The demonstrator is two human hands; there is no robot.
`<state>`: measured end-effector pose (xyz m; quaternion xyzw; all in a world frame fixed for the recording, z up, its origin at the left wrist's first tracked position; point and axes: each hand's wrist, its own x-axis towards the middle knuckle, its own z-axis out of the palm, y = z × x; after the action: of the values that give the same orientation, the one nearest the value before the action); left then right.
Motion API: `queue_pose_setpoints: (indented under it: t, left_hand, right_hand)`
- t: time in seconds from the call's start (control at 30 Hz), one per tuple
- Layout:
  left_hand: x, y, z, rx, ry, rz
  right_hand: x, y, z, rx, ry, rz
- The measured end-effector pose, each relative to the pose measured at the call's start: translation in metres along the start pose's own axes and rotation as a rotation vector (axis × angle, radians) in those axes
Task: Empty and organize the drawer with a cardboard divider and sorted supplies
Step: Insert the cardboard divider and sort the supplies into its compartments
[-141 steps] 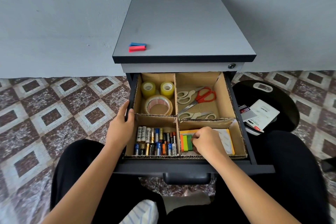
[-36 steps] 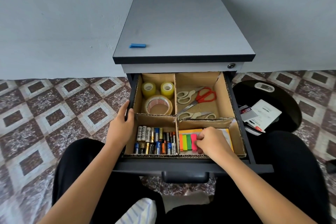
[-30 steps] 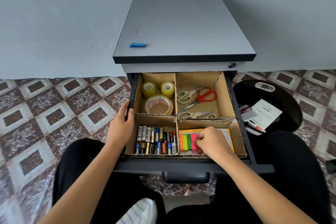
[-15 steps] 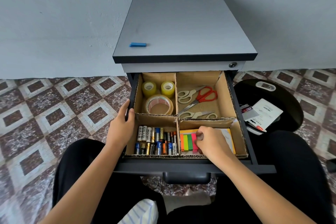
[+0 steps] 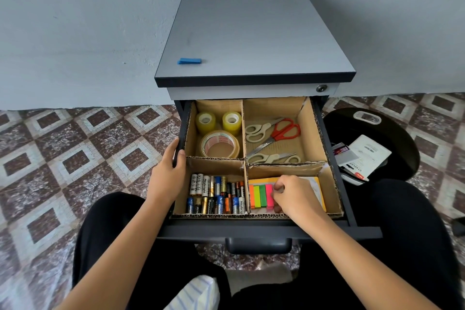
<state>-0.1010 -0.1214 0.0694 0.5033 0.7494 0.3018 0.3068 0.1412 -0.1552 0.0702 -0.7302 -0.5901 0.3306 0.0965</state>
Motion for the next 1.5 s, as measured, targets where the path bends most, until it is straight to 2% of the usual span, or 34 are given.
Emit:
queue_pose_setpoints:
  t: [0.1, 0.23, 0.33, 0.53, 0.7, 0.97, 1.2, 1.5]
  left_hand:
    - [0.001, -0.001, -0.001, -0.01, -0.003, -0.002]
    - [0.001, -0.001, -0.001, 0.014, -0.007, 0.003]
    - [0.004, -0.004, -0.001, 0.018, 0.001, 0.012]
    - [0.006, -0.002, -0.001, -0.003, 0.01, 0.037]
    - [0.003, 0.001, -0.004, -0.012, -0.008, 0.03]
    - [0.005, -0.004, -0.004, -0.034, -0.036, 0.014]
    - [0.009, -0.008, -0.001, -0.057, -0.029, 0.023]
    - [0.01, -0.008, -0.001, -0.054, -0.035, 0.022]
  right_hand:
    - [-0.002, -0.002, -0.004, -0.025, 0.025, -0.008]
    - [-0.005, -0.018, -0.026, -0.003, 0.061, -0.11]
    - [-0.003, -0.045, -0.054, 0.061, 0.105, -0.251]
    - [0.031, -0.123, -0.093, -0.018, 0.186, -0.604]
    - [0.086, -0.191, -0.092, -0.107, 0.246, -0.766]
    - [0.147, -0.237, -0.081, -0.432, 0.183, -0.71]
    - [0.158, -0.252, -0.083, -0.451, 0.173, -0.684]
    - [0.16, -0.252, -0.085, -0.399, 0.179, -0.738]
